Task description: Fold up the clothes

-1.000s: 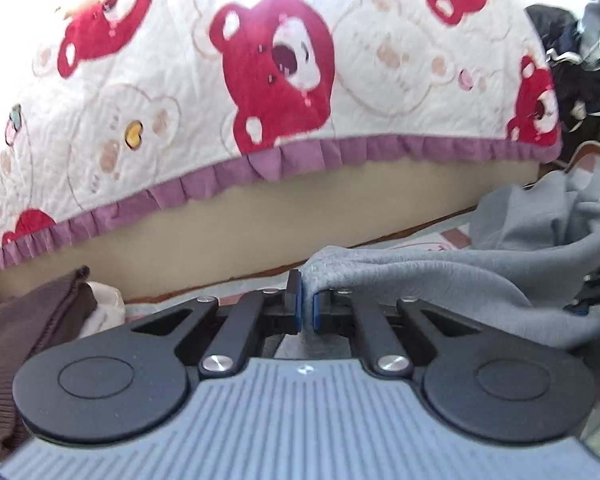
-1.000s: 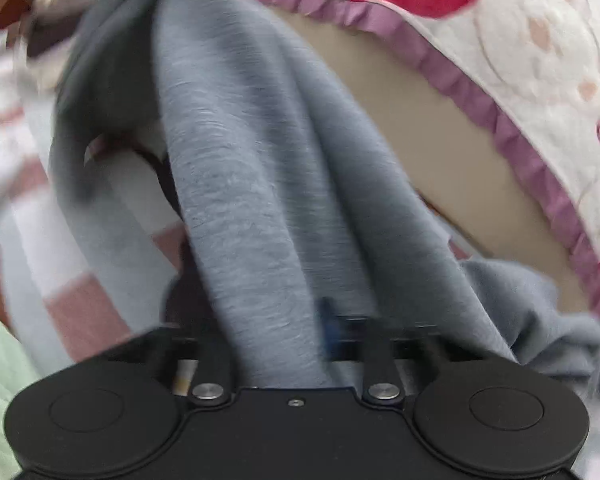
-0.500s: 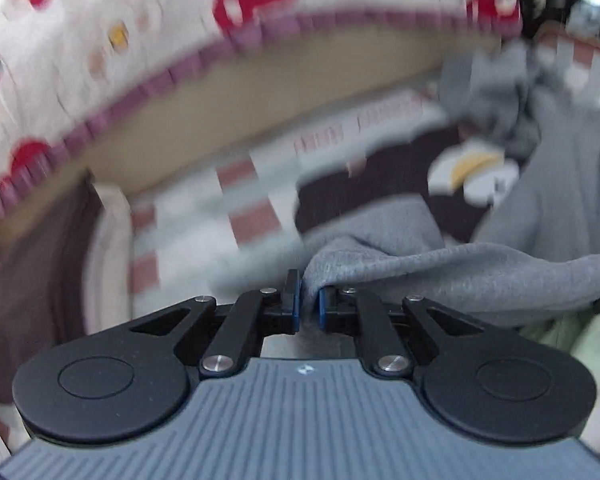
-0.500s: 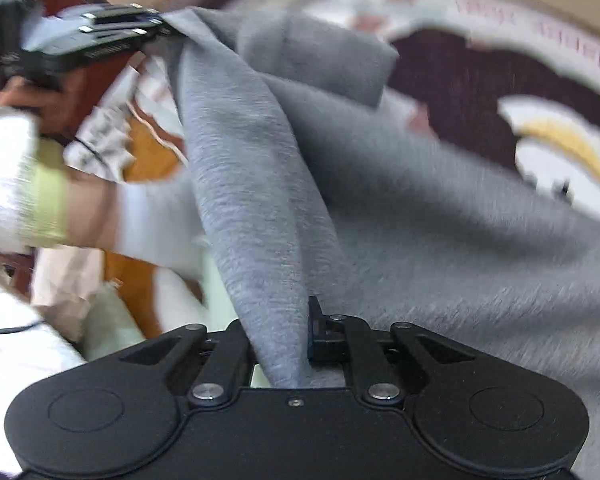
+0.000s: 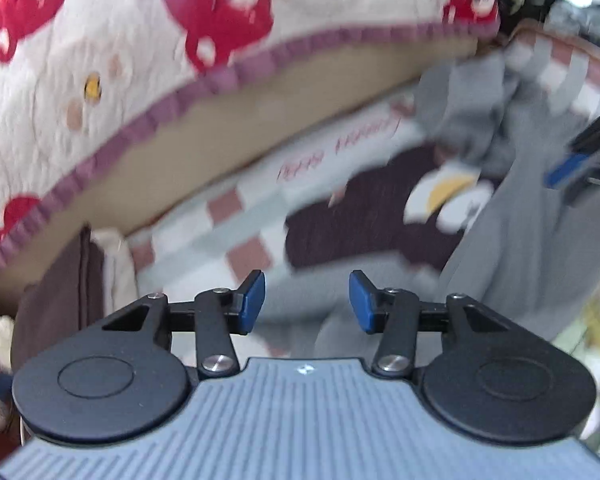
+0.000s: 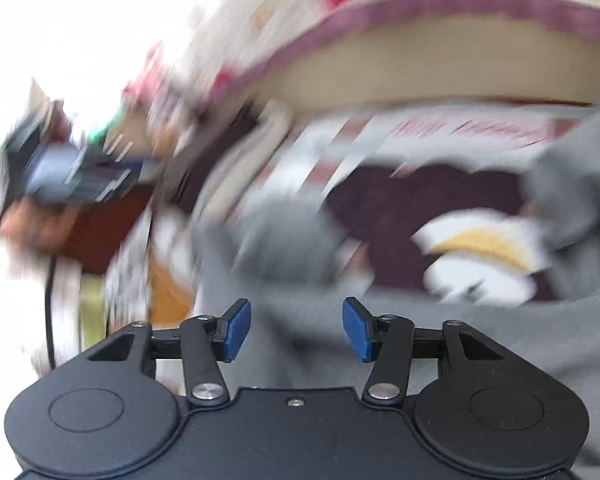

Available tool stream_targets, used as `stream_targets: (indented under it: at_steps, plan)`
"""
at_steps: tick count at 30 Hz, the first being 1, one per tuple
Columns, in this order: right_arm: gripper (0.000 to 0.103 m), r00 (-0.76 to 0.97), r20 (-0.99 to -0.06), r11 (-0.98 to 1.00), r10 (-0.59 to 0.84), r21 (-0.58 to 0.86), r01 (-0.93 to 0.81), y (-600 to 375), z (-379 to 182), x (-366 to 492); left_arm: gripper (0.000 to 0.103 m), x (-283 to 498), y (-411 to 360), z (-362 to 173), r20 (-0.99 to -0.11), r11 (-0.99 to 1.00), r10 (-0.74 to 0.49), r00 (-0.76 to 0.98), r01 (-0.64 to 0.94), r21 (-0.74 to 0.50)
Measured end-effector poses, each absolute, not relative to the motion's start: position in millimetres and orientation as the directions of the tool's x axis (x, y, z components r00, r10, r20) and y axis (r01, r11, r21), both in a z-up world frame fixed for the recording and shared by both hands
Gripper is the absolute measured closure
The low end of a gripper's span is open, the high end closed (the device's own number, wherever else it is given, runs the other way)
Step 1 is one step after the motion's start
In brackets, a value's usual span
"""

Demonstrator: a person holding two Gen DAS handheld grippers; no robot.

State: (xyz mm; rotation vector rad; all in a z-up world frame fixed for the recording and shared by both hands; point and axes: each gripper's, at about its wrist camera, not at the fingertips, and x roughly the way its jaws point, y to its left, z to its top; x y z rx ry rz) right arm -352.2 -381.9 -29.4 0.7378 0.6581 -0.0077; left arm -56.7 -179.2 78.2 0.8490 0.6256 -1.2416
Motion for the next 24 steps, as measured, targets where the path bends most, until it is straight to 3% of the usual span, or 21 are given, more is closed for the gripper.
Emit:
stream_targets:
  at_steps: [4, 10, 13, 16, 20, 24]
  plan:
    - [0.044, 0.833, -0.552, 0.659, -0.019, 0.620, 0.426, -465.5, -49.1, -380.9, 0.057, -92.2, -229.7, 116.0, -0.796, 0.014, -0.571, 0.200, 0.972, 0.234]
    - [0.044, 0.726, -0.646, 0.382, -0.236, 0.625, 0.681, -526.6, -98.1, -441.7, 0.052, -169.7, -327.1, 98.8, -0.784, -0.203, -0.589, 0.197, 0.903, 0.379]
    - [0.044, 0.660, -0.662, 0.265, -0.355, 0.606, 0.750, -542.7, -101.8, -473.9, 0.051, -202.2, -390.0, 73.7, -0.779, -0.230, -0.621, 0.089, 0.929, 0.289]
    - [0.044, 0.650, -0.625, 0.077, -0.432, 0.692, 0.717, -558.5, -117.9, -511.9, 0.044, -243.9, -443.5, 28.8, -0.729, -0.259, -0.683, 0.040, 0.920, 0.293]
    - [0.044, 0.599, -0.629, -0.027, -0.496, 0.701, 0.713, -580.7, -135.6, -526.8, 0.043, -287.3, -500.5, -30.3, -0.692, -0.247, -0.722, -0.012, 0.939, 0.241]
    - [0.044, 0.493, -0.653, -0.121, -0.574, 0.664, 0.738, -596.9, -143.5, -536.9, 0.026, -325.0, -558.8, -80.5, -0.698, -0.201, -0.716, -0.010, 0.961, 0.192]
